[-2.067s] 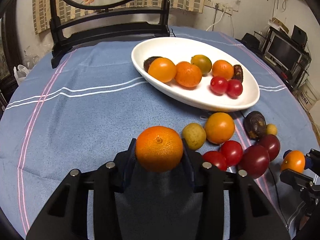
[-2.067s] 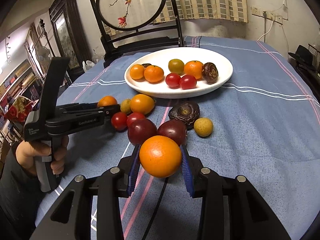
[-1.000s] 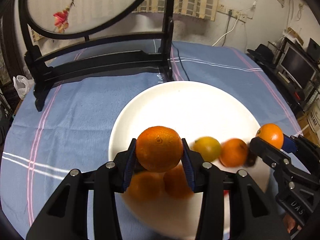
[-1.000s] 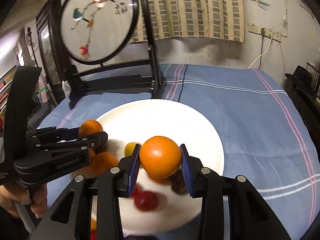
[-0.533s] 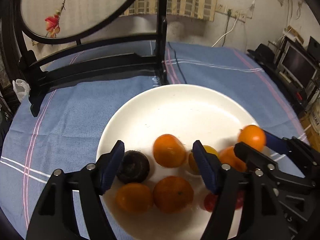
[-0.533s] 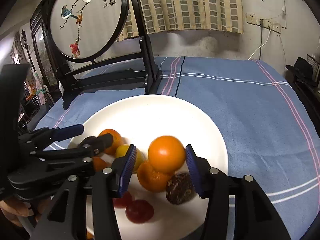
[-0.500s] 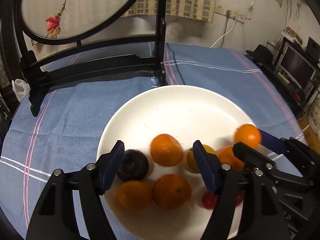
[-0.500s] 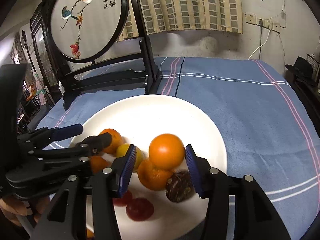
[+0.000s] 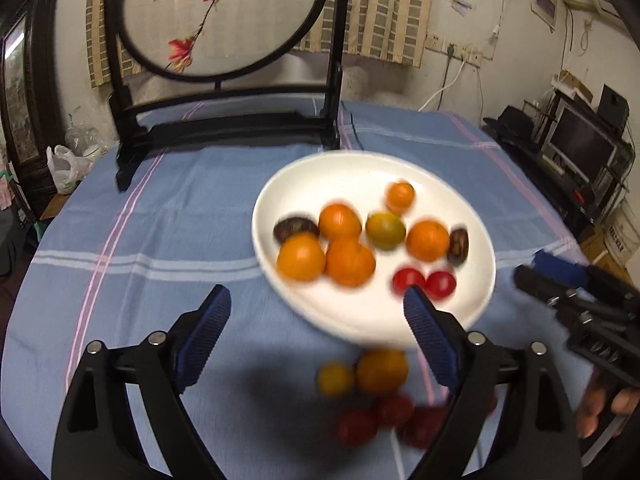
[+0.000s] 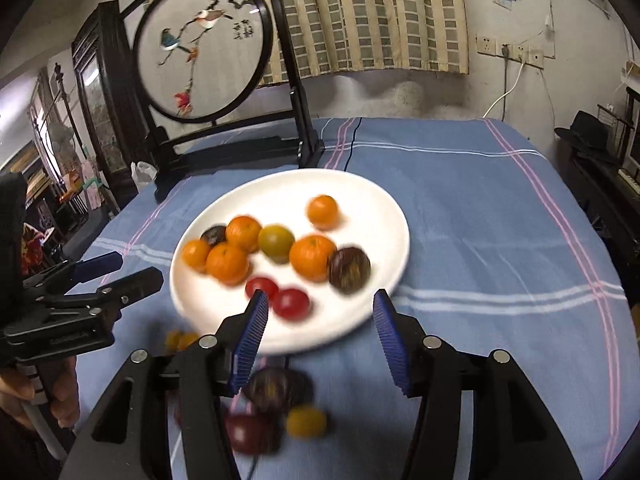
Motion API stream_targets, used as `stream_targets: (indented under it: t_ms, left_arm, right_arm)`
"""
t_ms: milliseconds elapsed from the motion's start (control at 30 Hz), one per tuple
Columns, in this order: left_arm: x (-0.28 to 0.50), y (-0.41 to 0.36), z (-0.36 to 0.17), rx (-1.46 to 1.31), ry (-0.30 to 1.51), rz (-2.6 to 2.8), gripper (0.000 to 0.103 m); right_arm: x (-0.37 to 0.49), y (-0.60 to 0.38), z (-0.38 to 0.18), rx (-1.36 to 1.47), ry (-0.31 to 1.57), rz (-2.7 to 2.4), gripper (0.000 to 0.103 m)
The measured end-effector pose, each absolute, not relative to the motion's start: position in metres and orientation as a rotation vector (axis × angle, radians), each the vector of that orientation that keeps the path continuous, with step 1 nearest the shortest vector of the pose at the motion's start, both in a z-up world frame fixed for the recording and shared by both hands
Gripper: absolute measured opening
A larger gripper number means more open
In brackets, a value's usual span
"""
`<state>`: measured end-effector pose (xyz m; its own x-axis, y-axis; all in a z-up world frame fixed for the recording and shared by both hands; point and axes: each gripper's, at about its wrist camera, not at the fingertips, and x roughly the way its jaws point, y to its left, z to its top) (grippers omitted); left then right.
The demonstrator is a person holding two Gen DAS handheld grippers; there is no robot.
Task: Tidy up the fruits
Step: 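Grasp a dark red plum with the right tool while the left grasps another plum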
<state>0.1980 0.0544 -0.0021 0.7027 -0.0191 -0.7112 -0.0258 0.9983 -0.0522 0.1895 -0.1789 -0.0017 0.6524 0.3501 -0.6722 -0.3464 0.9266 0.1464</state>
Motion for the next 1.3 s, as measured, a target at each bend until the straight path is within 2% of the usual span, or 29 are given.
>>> stream_targets:
  t_ms: [433,1100,1167,1200,1233,1300]
  left_arm:
    - [0.157,0.079,-0.049,-0.147,0.846,0.024,0.087]
    - [0.155,0.083,-0.050,-0.166,0.859,-0.014,0.088]
    - [0.155,0.083,-0.051,-0.167,0.861,-0.013,0.088]
    - [0.156,0.083,-0.051,-0.165,0.863,-0.013,0.088]
    - [0.156,0.083,-0.052,-0.163,0.864,-0.013,0.088]
    - [0.156,0.080,-0.053,-0.152,0.870,-0.016,0.088]
  right_arm:
    - [0.104,-0.158,-0.044,-0.182,0.889,0.437,0.056]
    - [0.130,-0.127,-0.066,-0.252,0.947,0.414,0.056]
    - [0.136,-0.124,-0.066,-0.246,0.947,0.407,0.055]
    - [0.138,-0.123,-0.066,-0.245,0.946,0.408,0.051]
    - [0.139,-0.120,-0.066,-0.242,0.942,0.418,0.042]
    - [0.138,-0.118,-0.065,-0.236,0.938,0.423,0.039]
